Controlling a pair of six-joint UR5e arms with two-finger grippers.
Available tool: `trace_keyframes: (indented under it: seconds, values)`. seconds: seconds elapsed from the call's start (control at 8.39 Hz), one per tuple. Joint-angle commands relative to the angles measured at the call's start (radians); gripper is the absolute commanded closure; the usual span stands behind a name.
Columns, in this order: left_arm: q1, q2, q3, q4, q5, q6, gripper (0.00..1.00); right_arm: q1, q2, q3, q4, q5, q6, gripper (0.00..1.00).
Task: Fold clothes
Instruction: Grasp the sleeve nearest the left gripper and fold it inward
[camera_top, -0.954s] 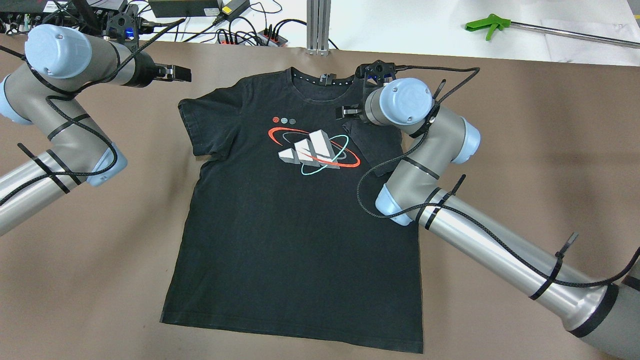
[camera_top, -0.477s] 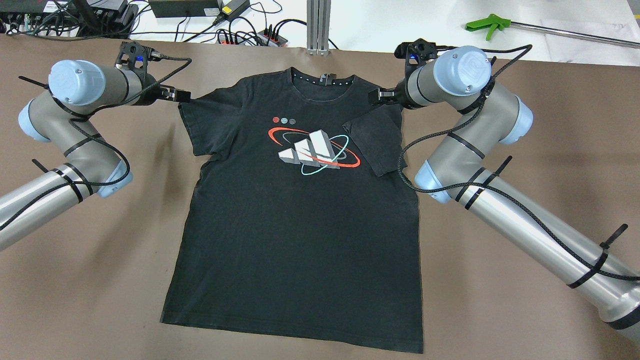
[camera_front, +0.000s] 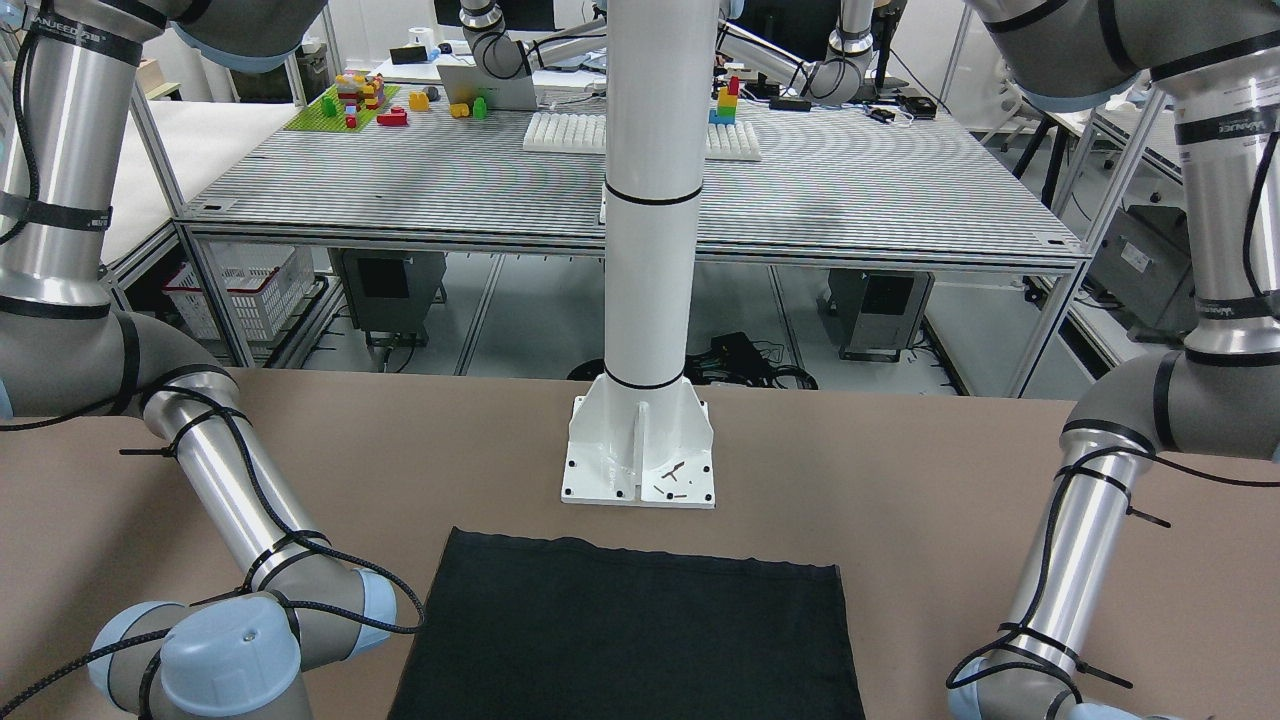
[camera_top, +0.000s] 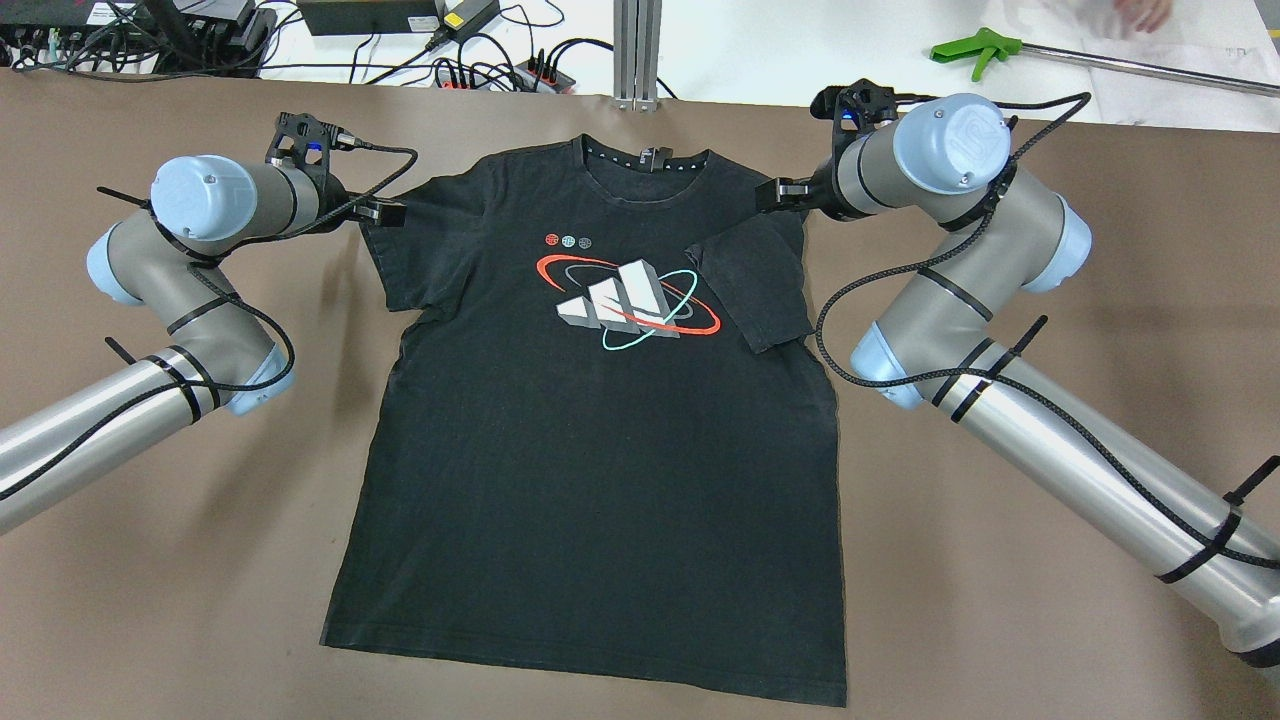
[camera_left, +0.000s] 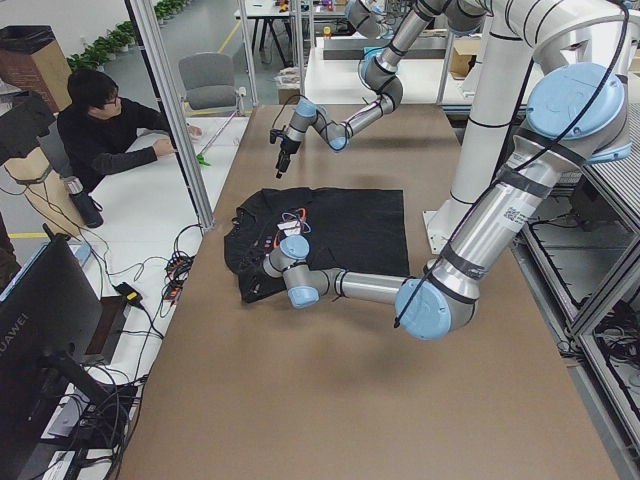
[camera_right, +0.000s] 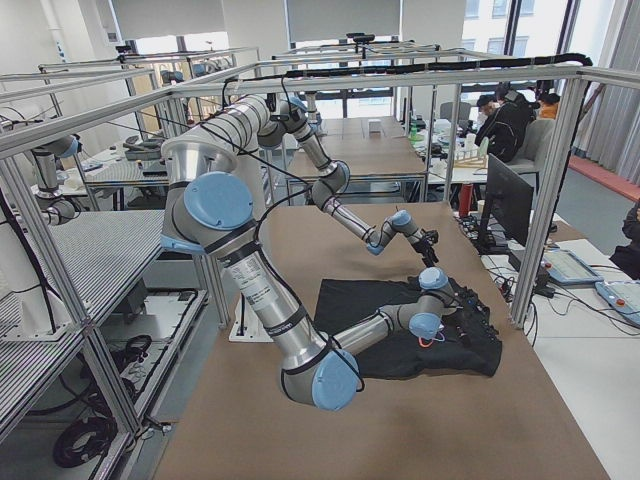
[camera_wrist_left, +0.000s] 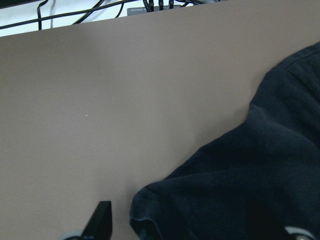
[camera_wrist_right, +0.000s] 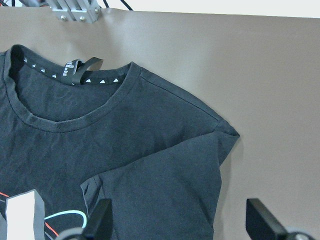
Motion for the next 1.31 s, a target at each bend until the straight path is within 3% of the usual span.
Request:
trace_keyframes:
  seconds: [0.0,0.36,0.48,0.6,0.83,0.95,1.07,1.19]
  values:
    - [0.005,-0.013,0.041,-0.007,0.005,0.001,0.05,0.000,-0.013,0.003,0.002,0.000,0.002,0.06]
    - [0.005,-0.012,0.057,-0.009,-0.003,0.007,0.06,0.000,-0.029,0.023,0.002,-0.001,0.004,0.06]
    - [0.005,-0.012,0.057,-0.009,-0.003,0.007,0.10,0.000,-0.029,0.023,0.002,-0.001,0.005,0.06]
    - [0.005,-0.012,0.058,-0.007,-0.006,0.006,0.20,0.000,-0.041,0.024,0.003,-0.003,0.004,0.06]
    - [0.005,-0.012,0.064,-0.007,-0.006,0.006,0.64,0.000,-0.041,0.024,0.005,-0.003,0.005,0.06]
    - [0.005,-0.013,0.066,-0.007,-0.006,0.006,0.72,0.000,-0.045,0.024,0.005,-0.004,0.005,0.06]
    - [0.007,-0.015,0.073,-0.007,-0.006,0.006,0.73,0.000,-0.047,0.024,0.005,-0.004,0.004,0.06]
    - [0.007,-0.016,0.074,-0.007,-0.006,0.006,0.85,0.000,-0.047,0.024,0.005,-0.006,0.002,0.06]
